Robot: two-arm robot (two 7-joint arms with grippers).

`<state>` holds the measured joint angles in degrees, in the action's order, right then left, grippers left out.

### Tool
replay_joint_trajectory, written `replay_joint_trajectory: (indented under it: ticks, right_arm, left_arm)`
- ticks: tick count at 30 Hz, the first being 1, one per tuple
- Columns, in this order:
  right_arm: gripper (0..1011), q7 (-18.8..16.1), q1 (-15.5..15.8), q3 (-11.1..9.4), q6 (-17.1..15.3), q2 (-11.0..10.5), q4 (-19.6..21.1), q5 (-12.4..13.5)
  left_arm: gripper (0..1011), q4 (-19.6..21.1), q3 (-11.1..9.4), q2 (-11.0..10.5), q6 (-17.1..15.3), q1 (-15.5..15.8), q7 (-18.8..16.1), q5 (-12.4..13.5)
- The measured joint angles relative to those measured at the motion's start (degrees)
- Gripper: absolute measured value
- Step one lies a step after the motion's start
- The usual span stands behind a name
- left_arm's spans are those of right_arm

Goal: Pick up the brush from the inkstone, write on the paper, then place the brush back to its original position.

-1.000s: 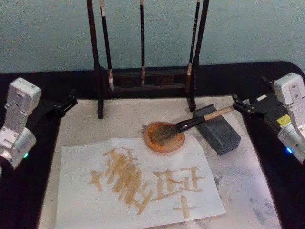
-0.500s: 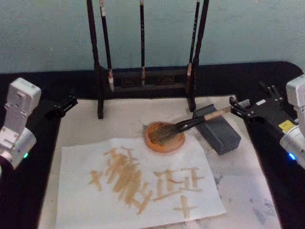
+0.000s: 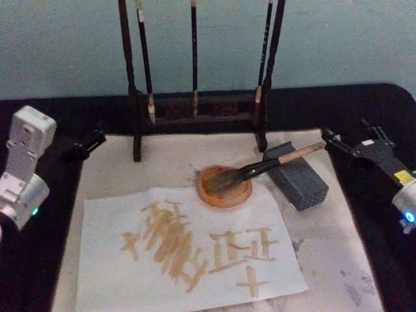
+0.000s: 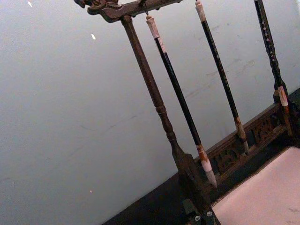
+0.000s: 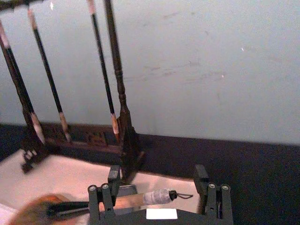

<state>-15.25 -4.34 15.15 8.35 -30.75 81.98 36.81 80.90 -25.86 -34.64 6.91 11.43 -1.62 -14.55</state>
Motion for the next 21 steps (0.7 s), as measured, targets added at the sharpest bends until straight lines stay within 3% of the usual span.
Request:
replay_joint_trajectory:
  ticks: [5, 7, 10, 17, 21]
  right_arm:
    - [1008, -5.9, 0.1, -3.0, -1.8, 2.0, -2.4, 8.3]
    - [1008, -9.3, -0.3, -5.1, -4.2, 3.6, -4.2, 13.7]
    - [1008, -11.4, -0.7, -6.5, -6.7, 4.7, -5.6, 18.2]
    - [1008, -13.1, -1.4, -7.7, -11.3, 6.0, -7.2, 25.9]
    - [1008, -12.8, -1.4, -7.8, -12.6, 6.3, -7.2, 27.9]
  left_arm:
    - [1002, 0.0, 0.0, 0.0, 0.0, 0.0, 0.0, 0.0]
    - [1002, 0.0, 0.0, 0.0, 0.0, 0.0, 0.0, 0.0]
    - [1000, 0.0, 0.0, 0.0, 0.0, 0.0, 0.0, 0.0]
    - [1002, 0.0, 0.0, 0.0, 0.0, 0.0, 0.0, 0.0]
    - [1002, 0.0, 0.0, 0.0, 0.0, 0.0, 0.0, 0.0]
